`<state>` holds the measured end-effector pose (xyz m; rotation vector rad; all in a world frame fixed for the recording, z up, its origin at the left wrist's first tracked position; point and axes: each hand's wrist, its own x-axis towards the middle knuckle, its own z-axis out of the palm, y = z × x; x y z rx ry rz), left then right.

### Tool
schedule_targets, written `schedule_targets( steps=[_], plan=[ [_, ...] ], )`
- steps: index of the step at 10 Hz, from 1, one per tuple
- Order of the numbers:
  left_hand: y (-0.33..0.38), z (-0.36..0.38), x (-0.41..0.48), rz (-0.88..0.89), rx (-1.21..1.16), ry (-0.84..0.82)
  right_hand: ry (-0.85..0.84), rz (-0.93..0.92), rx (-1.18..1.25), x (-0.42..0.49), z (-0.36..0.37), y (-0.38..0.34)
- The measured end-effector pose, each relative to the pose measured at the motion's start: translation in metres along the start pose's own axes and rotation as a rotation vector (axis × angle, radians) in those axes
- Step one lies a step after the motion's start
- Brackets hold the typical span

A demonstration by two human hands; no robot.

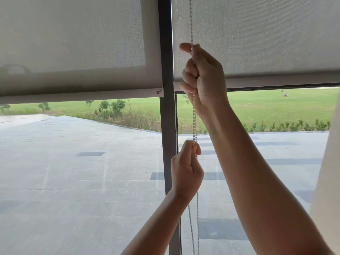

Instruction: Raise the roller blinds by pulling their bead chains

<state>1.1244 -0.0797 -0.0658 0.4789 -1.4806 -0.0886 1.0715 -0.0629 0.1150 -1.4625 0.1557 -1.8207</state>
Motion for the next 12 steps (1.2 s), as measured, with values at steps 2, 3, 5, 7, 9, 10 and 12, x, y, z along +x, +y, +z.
schedule_targets(
  steps=[2, 3, 5, 7, 9, 10, 12],
  plan=[
    [0.001, 0.002, -0.008, 0.022, 0.013, -0.027, -0.006, -0.08, 0.13, -0.012, -0.001, 0.002],
    [-0.006, 0.001, -0.018, 0.008, 0.024, -0.046, 0.022, -0.058, 0.123, -0.019, -0.003, 0.007],
    [-0.008, 0.003, -0.025, -0.023, 0.024, -0.076, 0.047, -0.039, 0.102, -0.023, -0.007, 0.013],
    [-0.003, 0.002, -0.023, -0.047, 0.015, -0.086, 0.049, -0.036, 0.073, -0.02, -0.007, 0.012],
    [0.005, -0.001, -0.017, -0.174, -0.173, -0.151, 0.034, -0.033, -0.032, -0.021, -0.012, 0.004],
    [0.006, -0.008, -0.012, -0.221, -0.235, -0.201, 0.074, -0.005, -0.277, -0.024, -0.017, -0.007],
    [0.015, -0.034, 0.026, -0.101, -0.107, 0.01, 0.188, -0.213, -0.946, -0.046, -0.036, -0.045]
  ],
)
